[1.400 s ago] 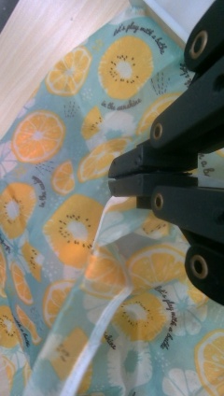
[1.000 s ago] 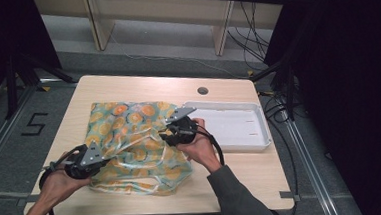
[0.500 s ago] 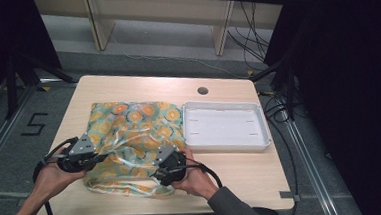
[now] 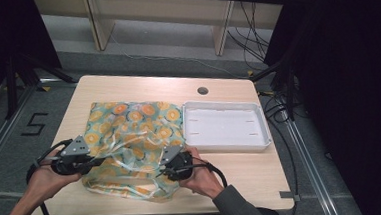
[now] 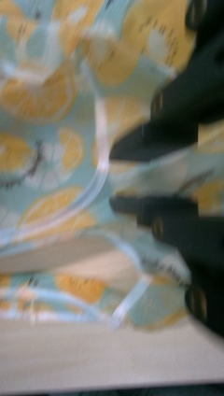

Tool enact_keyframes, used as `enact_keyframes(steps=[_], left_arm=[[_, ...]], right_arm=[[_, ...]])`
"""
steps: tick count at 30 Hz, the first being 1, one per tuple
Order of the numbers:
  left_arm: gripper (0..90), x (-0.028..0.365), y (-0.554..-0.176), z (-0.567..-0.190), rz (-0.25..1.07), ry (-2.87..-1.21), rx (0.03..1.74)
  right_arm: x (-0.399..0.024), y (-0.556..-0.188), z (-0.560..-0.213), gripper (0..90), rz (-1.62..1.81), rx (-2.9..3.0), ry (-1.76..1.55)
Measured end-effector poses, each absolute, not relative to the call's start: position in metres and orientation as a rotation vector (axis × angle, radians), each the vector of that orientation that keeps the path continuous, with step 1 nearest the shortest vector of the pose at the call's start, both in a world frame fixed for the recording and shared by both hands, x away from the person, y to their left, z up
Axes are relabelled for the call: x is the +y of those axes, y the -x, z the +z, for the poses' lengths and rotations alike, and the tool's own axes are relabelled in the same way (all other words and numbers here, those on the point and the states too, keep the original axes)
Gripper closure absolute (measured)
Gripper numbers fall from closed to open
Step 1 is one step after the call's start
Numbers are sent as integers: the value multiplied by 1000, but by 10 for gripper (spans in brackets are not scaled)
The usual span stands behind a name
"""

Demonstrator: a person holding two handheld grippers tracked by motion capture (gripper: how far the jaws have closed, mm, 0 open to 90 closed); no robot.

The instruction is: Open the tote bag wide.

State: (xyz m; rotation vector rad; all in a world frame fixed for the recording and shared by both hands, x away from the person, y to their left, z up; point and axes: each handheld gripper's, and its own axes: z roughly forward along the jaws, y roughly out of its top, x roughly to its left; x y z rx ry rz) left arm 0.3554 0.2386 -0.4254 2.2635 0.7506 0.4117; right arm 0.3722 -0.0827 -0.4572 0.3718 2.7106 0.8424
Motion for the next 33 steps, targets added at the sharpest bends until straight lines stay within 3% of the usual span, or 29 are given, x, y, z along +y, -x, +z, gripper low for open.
enact_keyframes(steps=[3, 5, 7, 10, 12, 20, 25, 33], left_arm=[[885, 239, -355, -421, 367, -2206, 751], [886, 242, -354, -417, 344, -2168, 751], [886, 245, -355, -414, 356, -2179, 742], [886, 248, -355, -413, 352, -2183, 744], [886, 248, -353, -415, 348, -2188, 758], [886, 256, -332, -415, 201, -2181, 748], [884, 256, -334, -400, 190, -2163, 725], [884, 250, -385, -392, 256, -2084, 822]], right_arm=[[-73, -366, -464, 450, 843, 2704, -401], [-68, -366, -471, 427, 806, 2673, -411], [-64, -367, -479, 502, 730, 2649, -427], [-67, -374, -475, 836, 687, 2640, -387], [-72, -375, -468, 898, 718, 2654, -412], [-94, -360, -432, 900, 947, 2731, -405], [-103, -355, -412, 900, 1022, 2677, -392], [-90, -417, -399, 900, 923, 2482, -477]])
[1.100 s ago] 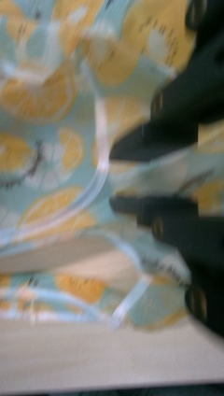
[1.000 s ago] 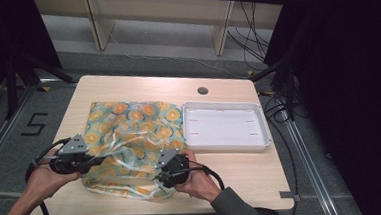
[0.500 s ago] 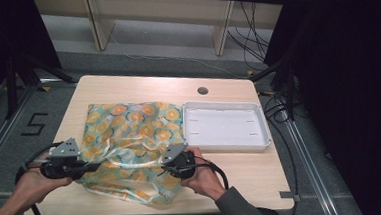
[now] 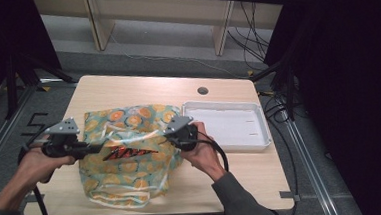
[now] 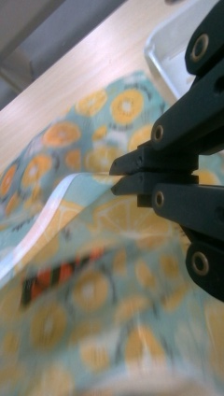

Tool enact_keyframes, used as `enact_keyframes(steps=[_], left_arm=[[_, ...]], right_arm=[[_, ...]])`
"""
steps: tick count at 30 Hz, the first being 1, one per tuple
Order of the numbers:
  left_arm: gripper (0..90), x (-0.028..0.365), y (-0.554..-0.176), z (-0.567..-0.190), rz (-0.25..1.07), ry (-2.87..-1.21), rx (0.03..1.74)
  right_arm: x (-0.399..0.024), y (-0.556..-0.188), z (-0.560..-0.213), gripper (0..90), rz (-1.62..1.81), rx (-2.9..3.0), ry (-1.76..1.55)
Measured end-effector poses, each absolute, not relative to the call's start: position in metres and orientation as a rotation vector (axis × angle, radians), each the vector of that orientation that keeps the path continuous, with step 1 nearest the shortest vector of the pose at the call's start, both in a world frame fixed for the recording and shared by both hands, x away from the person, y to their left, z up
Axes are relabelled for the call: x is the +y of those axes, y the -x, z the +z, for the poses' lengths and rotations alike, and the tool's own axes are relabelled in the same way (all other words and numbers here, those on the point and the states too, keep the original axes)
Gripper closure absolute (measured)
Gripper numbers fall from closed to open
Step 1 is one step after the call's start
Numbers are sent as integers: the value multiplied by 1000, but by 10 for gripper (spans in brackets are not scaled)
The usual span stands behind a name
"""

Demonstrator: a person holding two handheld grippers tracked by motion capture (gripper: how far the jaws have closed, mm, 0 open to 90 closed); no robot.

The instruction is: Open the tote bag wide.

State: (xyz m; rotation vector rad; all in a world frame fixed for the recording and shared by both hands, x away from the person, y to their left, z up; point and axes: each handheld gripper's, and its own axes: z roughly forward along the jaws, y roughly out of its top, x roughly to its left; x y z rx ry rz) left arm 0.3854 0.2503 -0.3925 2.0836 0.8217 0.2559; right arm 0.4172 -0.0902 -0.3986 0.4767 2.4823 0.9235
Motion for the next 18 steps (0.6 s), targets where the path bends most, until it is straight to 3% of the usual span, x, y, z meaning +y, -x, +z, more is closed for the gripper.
enact_keyframes(steps=[6, 13, 16, 18], left_arm=[[884, 252, -427, -408, 325, -2104, 910], [879, 242, -448, -430, 391, -2205, 996], [880, 241, -449, -437, 373, -2213, 1014], [881, 243, -449, -436, 363, -2203, 1022]], right_arm=[[-74, -464, -424, 900, 809, 2489, -533], [-63, -482, -450, 898, 699, 2535, -556], [-64, -481, -450, 795, 723, 2541, -597], [-65, -479, -446, 659, 802, 2503, -657]])
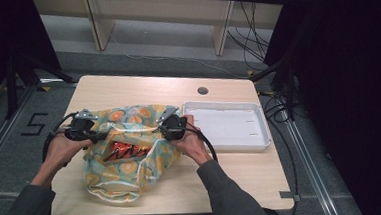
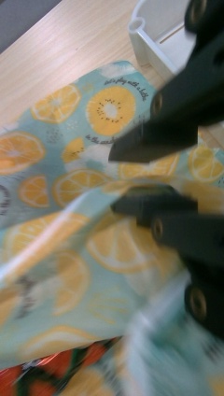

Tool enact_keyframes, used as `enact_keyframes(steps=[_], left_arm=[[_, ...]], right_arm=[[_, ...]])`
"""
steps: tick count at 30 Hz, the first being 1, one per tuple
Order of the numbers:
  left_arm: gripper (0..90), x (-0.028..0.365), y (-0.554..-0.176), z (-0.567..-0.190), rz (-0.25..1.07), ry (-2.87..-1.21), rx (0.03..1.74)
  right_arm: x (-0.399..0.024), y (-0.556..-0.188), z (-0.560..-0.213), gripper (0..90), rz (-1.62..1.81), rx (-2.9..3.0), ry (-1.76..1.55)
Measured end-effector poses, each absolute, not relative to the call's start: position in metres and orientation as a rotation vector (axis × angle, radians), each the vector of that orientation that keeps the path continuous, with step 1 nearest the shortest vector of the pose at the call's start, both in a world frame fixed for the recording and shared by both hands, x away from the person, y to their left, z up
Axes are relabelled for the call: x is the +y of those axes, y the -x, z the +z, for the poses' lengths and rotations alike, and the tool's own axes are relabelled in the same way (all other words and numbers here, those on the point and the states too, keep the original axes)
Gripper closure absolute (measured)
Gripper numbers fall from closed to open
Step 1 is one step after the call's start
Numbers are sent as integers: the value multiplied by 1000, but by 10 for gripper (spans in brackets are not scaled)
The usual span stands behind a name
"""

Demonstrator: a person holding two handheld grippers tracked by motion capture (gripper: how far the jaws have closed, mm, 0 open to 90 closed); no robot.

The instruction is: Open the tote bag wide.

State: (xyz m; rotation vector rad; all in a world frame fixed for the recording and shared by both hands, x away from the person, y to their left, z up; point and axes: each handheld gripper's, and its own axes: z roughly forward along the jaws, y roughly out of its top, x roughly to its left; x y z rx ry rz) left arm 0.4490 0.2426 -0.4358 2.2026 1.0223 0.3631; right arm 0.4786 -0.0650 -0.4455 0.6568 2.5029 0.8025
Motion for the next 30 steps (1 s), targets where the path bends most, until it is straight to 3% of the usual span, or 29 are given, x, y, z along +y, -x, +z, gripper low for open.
enact_keyframes(steps=[2, 5, 17, 22, 27, 29, 30], left_arm=[[883, 244, -448, -434, 374, -2188, 1035], [883, 246, -448, -432, 381, -2182, 1040], [885, 247, -448, -431, 385, -2171, 1067], [885, 247, -448, -430, 384, -2171, 1060], [884, 247, -447, -430, 380, -2161, 1064], [884, 248, -447, -430, 381, -2167, 1058], [884, 247, -447, -430, 375, -2168, 1056]], right_arm=[[-68, -474, -431, 574, 827, 2523, -673], [-71, -459, -411, 532, 923, 2503, -646], [-43, -387, -382, 550, 1135, 2581, -351], [-30, -369, -393, 569, 1088, 2663, -302], [-37, -383, -416, 522, 925, 2649, -429], [-43, -392, -425, 563, 875, 2620, -436], [-45, -396, -429, 629, 834, 2615, -441]])
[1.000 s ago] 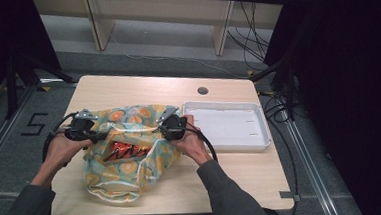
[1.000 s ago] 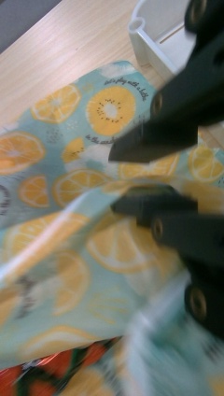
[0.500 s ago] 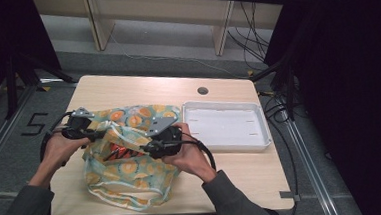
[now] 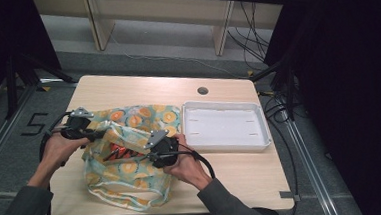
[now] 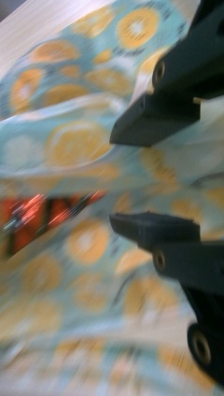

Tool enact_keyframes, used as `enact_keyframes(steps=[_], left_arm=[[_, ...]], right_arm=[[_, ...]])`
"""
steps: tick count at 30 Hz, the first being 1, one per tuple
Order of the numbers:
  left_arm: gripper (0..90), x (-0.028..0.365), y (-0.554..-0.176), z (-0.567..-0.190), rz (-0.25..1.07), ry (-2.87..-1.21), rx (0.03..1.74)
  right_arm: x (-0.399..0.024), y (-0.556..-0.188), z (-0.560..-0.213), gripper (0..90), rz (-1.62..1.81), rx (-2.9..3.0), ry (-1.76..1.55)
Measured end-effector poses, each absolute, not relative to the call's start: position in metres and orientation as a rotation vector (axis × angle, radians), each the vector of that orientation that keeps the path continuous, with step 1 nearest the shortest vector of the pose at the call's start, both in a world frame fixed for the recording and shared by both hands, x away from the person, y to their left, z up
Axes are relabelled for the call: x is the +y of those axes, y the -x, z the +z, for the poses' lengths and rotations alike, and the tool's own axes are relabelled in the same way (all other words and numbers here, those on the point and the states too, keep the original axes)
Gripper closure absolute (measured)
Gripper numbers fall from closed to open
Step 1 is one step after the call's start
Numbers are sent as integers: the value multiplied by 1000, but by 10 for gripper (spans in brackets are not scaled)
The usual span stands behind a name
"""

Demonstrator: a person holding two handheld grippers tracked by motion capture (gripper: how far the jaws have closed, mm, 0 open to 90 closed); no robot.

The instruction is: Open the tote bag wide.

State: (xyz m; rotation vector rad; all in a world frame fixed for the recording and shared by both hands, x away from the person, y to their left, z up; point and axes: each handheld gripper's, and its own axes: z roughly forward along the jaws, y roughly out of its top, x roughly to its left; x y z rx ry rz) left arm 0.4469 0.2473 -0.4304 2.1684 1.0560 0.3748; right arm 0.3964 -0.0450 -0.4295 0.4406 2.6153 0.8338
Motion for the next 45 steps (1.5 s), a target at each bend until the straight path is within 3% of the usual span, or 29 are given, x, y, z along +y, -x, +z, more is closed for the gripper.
enact_keyframes(steps=[3, 5, 8, 11, 15, 19, 21, 24, 26, 30, 32, 35, 36, 38, 45], left_arm=[[882, 245, -446, -430, 365, -2176, 1045], [882, 244, -445, -430, 366, -2176, 1046], [882, 244, -446, -430, 367, -2180, 1042], [881, 245, -446, -430, 360, -2176, 1045], [882, 247, -445, -430, 378, -2175, 1053], [881, 247, -445, -429, 367, -2173, 1050], [881, 246, -445, -430, 380, -2172, 1051], [881, 245, -445, -429, 380, -2168, 1056], [880, 246, -445, -430, 379, -2168, 1056], [881, 247, -445, -429, 373, -2172, 1056], [880, 247, -445, -429, 381, -2168, 1062], [880, 247, -444, -429, 380, -2168, 1055], [880, 247, -444, -429, 378, -2166, 1055], [880, 247, -444, -429, 381, -2168, 1056], [879, 252, -446, -429, 380, -2167, 1060]], right_arm=[[-52, -413, -436, 852, 785, 2592, -455], [-56, -426, -438, 900, 772, 2556, -493], [-63, -441, -440, 900, 811, 2554, -559], [-67, -439, -434, 850, 882, 2552, -572], [-67, -427, -422, 631, 926, 2619, -552], [-67, -411, -424, 522, 894, 2669, -542], [-66, -410, -429, 539, 832, 2669, -537], [-65, -413, -438, 677, 782, 2700, -519], [-66, -418, -441, 688, 752, 2712, -525], [-65, -419, -444, 494, 770, 2693, -567], [-64, -415, -444, 480, 749, 2692, -570], [-62, -414, -451, 577, 691, 2708, -562], [-61, -414, -453, 698, 682, 2688, -572], [-64, -416, -451, 842, 695, 2695, -545], [-79, -437, -423, 897, 930, 2547, -639]])
